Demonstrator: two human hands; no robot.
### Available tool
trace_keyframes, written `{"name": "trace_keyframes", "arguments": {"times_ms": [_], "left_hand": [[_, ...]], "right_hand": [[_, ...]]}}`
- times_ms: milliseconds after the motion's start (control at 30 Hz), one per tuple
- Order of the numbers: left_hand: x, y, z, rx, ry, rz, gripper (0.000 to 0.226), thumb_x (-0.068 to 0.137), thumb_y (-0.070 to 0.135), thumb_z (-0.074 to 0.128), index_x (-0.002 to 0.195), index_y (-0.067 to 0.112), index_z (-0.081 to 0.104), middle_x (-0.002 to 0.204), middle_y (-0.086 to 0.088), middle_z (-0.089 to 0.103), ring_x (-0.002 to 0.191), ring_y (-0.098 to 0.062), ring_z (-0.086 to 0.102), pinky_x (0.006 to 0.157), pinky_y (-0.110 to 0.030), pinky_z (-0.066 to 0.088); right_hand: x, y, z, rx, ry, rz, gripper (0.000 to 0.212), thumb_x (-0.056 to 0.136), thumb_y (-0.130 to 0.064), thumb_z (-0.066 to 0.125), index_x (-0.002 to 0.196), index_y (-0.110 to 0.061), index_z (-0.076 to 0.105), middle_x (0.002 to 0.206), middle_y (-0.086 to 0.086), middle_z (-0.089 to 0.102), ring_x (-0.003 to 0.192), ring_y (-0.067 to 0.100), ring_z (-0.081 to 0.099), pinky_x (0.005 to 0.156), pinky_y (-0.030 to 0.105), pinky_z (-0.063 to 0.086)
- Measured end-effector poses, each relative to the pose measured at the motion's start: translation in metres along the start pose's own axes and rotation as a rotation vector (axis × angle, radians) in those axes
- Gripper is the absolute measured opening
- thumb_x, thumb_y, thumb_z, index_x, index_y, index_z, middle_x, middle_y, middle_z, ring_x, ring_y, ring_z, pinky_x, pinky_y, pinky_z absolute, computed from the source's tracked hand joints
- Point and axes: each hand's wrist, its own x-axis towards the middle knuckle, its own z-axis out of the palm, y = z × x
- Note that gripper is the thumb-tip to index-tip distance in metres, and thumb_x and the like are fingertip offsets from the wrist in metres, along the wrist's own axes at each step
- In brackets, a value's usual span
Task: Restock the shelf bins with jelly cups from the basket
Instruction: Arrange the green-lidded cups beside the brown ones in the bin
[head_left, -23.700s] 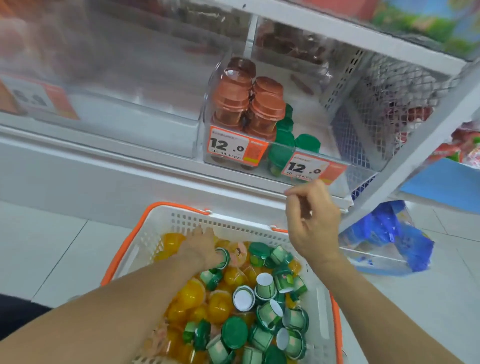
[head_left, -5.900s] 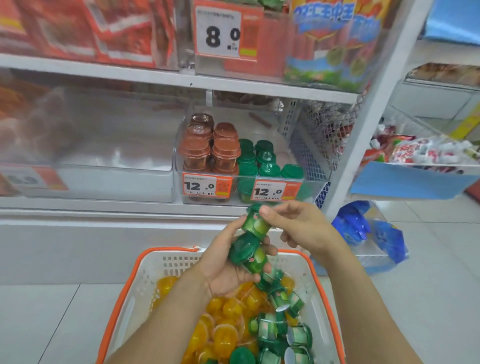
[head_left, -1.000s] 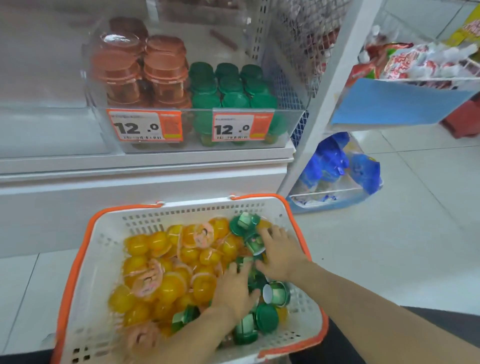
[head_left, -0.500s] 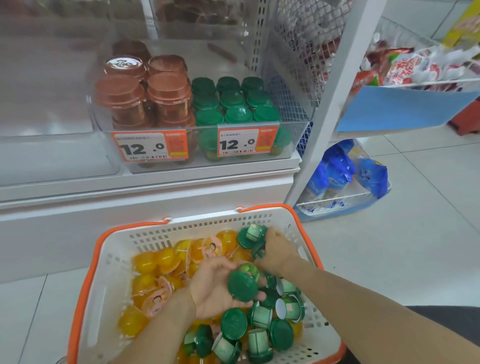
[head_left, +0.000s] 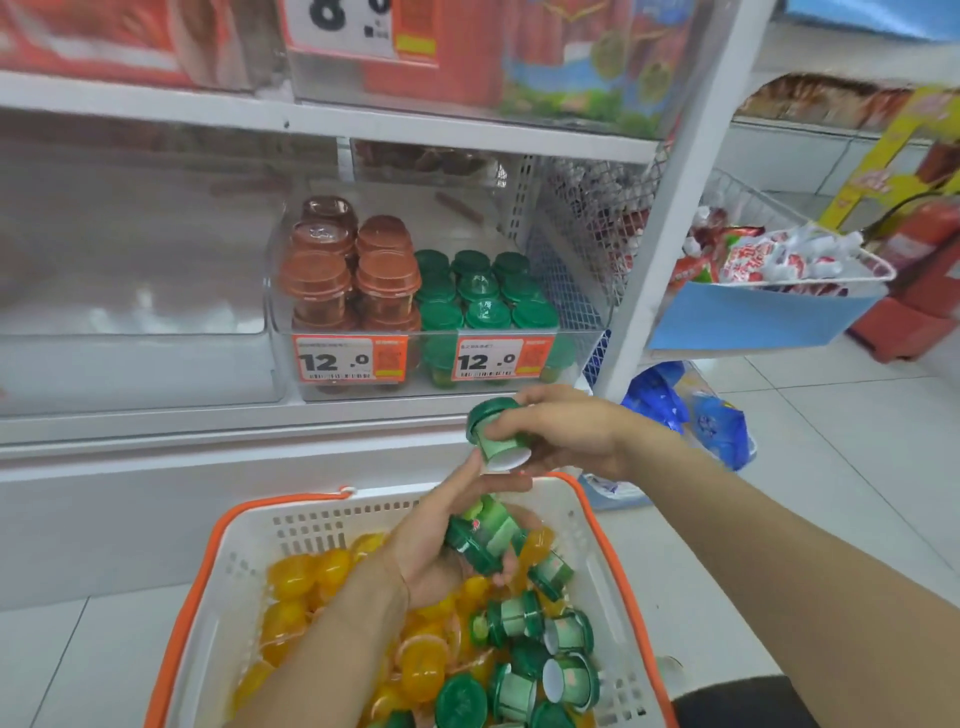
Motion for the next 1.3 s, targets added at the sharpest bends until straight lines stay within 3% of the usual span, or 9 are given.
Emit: {"name": "trace_keyframes", "arguments": {"times_ms": [133, 300, 400, 567, 733, 867, 1000, 1167, 1300], "left_hand": [[-0.007, 0.025, 0.023, -0.03, 0.01, 0.149, 0.061, 0.085, 0.052, 0.053, 0.116, 0.001, 0.064, 0.102, -0.022, 0.07, 0.052, -0.029, 0.058, 0.049, -0.03, 0.046], [-0.016, 0.029, 0.035, -0.112, 0.0, 0.205, 0.057, 0.086, 0.052, 0.052, 0.097, 0.0, 0.071, 0.109, -0.029, 0.068, 0.049, -0.029, 0.058, 0.048, -0.031, 0.043], [-0.02, 0.032, 0.038, -0.167, -0.019, 0.23, 0.056, 0.084, 0.053, 0.05, 0.09, 0.001, 0.07, 0.101, -0.028, 0.069, 0.043, -0.028, 0.056, 0.044, -0.027, 0.044], [-0.024, 0.035, 0.039, -0.199, -0.076, 0.2, 0.06, 0.086, 0.058, 0.045, 0.066, 0.005, 0.063, 0.088, -0.021, 0.068, 0.039, -0.026, 0.052, 0.041, -0.025, 0.042], [-0.022, 0.044, 0.044, -0.113, -0.031, 0.192, 0.057, 0.086, 0.059, 0.047, 0.083, 0.004, 0.065, 0.087, -0.02, 0.066, 0.043, -0.027, 0.053, 0.044, -0.026, 0.04], [-0.025, 0.061, 0.055, -0.037, 0.032, 0.24, 0.055, 0.087, 0.06, 0.048, 0.086, 0.007, 0.063, 0.087, -0.019, 0.066, 0.046, -0.028, 0.055, 0.046, -0.027, 0.04], [-0.027, 0.084, 0.066, 0.044, 0.065, 0.241, 0.059, 0.092, 0.059, 0.044, 0.088, 0.008, 0.072, 0.084, -0.018, 0.066, 0.048, -0.029, 0.056, 0.046, -0.028, 0.041], [-0.046, 0.113, 0.054, 0.341, 0.206, 0.023, 0.047, 0.093, 0.045, 0.047, 0.109, 0.001, 0.056, 0.085, -0.022, 0.067, 0.053, -0.03, 0.058, 0.045, -0.026, 0.043], [-0.077, 0.099, 0.034, 0.246, 0.26, -0.111, 0.042, 0.088, 0.037, 0.05, 0.103, -0.002, 0.058, 0.088, -0.025, 0.066, 0.057, -0.032, 0.059, 0.048, -0.027, 0.043]], "right_hand": [[-0.023, -0.012, -0.002, -0.023, 0.14, -0.08, 0.041, 0.08, -0.026, 0.08, 0.112, -0.016, 0.057, 0.085, 0.004, 0.071, 0.074, 0.016, 0.063, 0.071, 0.031, 0.049], [-0.046, -0.017, -0.024, 0.027, 0.01, -0.136, 0.054, 0.077, -0.04, 0.081, 0.121, -0.013, 0.064, 0.117, 0.01, 0.071, 0.112, 0.031, 0.066, 0.094, 0.04, 0.051], [-0.048, -0.018, -0.028, 0.163, -0.025, -0.164, 0.051, 0.084, -0.034, 0.07, 0.118, 0.003, 0.062, 0.119, 0.016, 0.07, 0.113, 0.036, 0.066, 0.096, 0.042, 0.052], [-0.045, -0.013, -0.024, 0.211, -0.049, -0.281, 0.023, 0.075, -0.024, 0.074, 0.091, -0.008, 0.069, 0.103, 0.016, 0.073, 0.093, 0.027, 0.07, 0.097, 0.044, 0.053], [-0.04, -0.016, -0.014, 0.297, 0.113, -0.399, 0.03, 0.067, -0.024, 0.081, 0.089, -0.006, 0.07, 0.091, 0.015, 0.074, 0.083, 0.029, 0.07, 0.088, 0.044, 0.059], [-0.042, -0.024, -0.015, 0.15, 0.351, -0.523, 0.026, 0.075, -0.035, 0.082, 0.084, -0.012, 0.075, 0.084, 0.007, 0.077, 0.083, 0.022, 0.074, 0.077, 0.037, 0.062], [-0.039, -0.039, -0.023, 0.151, 0.378, -0.56, 0.023, 0.079, -0.033, 0.08, 0.088, -0.012, 0.078, 0.084, 0.003, 0.077, 0.079, 0.013, 0.073, 0.073, 0.027, 0.059], [0.006, -0.06, -0.047, 0.015, 0.614, -0.58, 0.022, 0.08, -0.036, 0.081, 0.091, -0.017, 0.081, 0.085, -0.005, 0.077, 0.081, 0.004, 0.071, 0.08, 0.022, 0.056], [0.062, -0.075, -0.062, -0.148, 0.671, -0.492, 0.033, 0.082, -0.04, 0.078, 0.103, -0.014, 0.078, 0.099, -0.001, 0.076, 0.093, 0.011, 0.068, 0.093, 0.031, 0.054]]}}
